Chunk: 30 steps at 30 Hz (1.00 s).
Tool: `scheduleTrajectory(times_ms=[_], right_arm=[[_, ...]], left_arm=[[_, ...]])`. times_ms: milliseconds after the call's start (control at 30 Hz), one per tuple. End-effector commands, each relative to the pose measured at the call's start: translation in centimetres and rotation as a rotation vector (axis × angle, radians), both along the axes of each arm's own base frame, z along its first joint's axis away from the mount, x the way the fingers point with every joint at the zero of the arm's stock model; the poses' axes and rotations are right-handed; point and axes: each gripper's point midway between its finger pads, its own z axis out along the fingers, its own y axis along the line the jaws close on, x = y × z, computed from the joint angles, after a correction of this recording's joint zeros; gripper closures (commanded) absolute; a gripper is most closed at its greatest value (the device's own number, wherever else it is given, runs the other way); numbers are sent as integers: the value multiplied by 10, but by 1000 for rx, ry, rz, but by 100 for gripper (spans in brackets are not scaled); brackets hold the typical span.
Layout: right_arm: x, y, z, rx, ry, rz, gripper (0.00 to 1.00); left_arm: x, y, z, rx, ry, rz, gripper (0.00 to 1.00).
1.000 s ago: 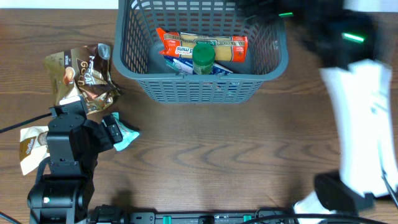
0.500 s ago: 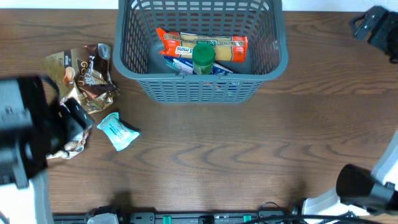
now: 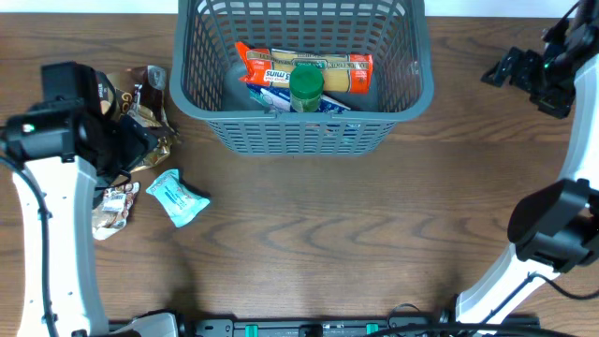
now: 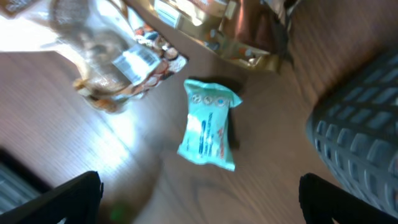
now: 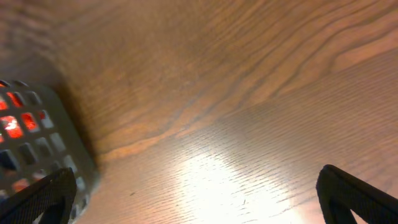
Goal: Pack container
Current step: 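Reach the left gripper to the mint-green wipes pack and grasp it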
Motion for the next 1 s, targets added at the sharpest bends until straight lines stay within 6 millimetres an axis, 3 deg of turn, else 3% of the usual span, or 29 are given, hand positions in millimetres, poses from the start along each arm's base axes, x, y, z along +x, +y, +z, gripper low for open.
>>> scheduleTrajectory(times_ms=[0,300,467,967], right_arm=[[3,3,-11,-1,17,51,1],[11,8,-14,-14,4,91,1],[13,14,-14,-17,2,112,1],[17,34,-14,-21,4,175,1]], left_arm=[[1,-10,-32,-50,23,-90,2],[2,-15,-106,-74,10,-106,2],[-3,-23,-133,-103,1,-114,1],[2,-45,-168,-96,-33,-169,1]])
